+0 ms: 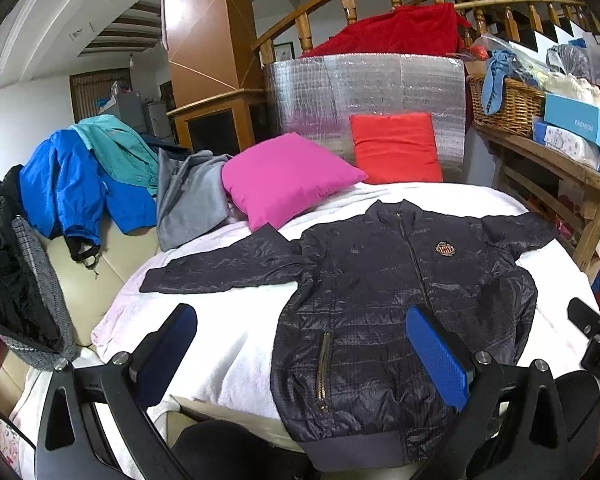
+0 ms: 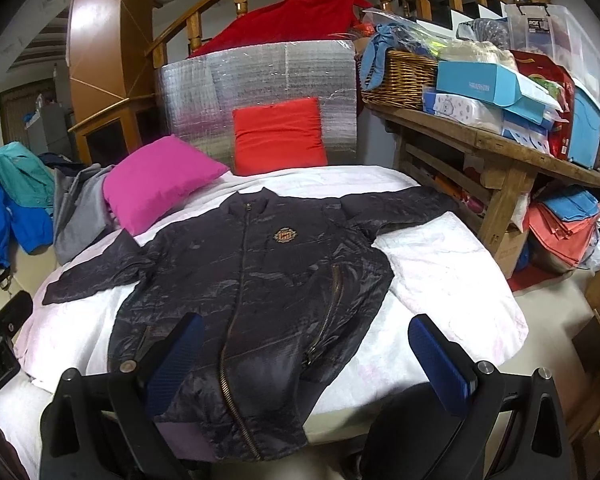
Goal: Fold large clothes
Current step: 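Grasp the black jacket's sleeve with the right gripper and lift it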
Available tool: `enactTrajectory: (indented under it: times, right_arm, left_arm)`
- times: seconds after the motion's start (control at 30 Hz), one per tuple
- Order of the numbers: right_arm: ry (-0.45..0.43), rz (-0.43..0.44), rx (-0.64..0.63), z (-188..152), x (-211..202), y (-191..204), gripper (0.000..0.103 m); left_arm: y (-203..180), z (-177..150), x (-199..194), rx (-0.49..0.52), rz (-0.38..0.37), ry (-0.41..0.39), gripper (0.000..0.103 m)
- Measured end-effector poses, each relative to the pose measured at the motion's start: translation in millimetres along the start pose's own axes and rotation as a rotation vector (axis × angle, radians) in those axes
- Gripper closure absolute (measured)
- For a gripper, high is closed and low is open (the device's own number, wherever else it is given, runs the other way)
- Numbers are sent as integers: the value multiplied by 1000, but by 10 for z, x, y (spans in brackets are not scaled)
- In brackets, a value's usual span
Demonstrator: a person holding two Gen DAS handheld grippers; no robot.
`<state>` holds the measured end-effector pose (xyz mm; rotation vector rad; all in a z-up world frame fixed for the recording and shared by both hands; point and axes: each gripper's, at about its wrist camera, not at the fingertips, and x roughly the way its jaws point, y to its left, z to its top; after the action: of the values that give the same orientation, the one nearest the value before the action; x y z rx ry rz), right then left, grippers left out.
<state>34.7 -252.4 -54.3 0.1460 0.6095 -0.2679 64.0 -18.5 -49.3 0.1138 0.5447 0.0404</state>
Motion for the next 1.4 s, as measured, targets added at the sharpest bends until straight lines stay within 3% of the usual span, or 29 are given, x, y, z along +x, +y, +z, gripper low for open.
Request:
enactTrajectory:
  times: [0.2, 0.33, 0.43, 0.57, 0.8, 0.9, 1.03, 1.23, 1.3, 1.37, 1.4]
  right_arm:
    - [-2, -85, 64, 308, 463, -391, 0]
    - [13, -136, 125, 552, 981, -726, 0]
    - [53, -121, 160, 699, 1430, -958, 0]
    - [152, -34, 277, 894, 2199, -1443, 0]
    - [169, 193, 787, 882, 3306, -2720, 0]
    - [175, 237, 898, 847, 3680, -2988, 1]
    - [206, 259, 981, 862, 4119, -3151, 7]
    - [184, 263, 1001, 963, 4478, -3297, 26]
    - [219, 274, 977, 993, 4634, -3257, 74]
    - [242, 262, 957, 964, 4735, -3183, 88]
    - [234, 239, 933, 990, 4719, -3148, 89]
  left_arm:
    - [-24, 245, 748, -46, -49, 81, 0]
    - [-76, 405, 1424, -77, -24, 125, 0]
    - [-154, 479, 1956, -110, -1, 147, 0]
    - [-279, 489, 2506, -140, -4, 204, 0]
    - [-450, 346, 3202, -143, 16, 271, 0]
    - [-507, 364, 3365, -138, 36, 296, 0]
    - [-602, 406, 3456, -95, 60, 267, 0]
    - [-703, 391, 3578, -41, 73, 276, 0]
    - [-736, 377, 3615, -27, 78, 283, 0]
    - [-756, 365, 3627, -17, 83, 286, 0]
    - [-763, 364, 3624, -14, 83, 286, 0]
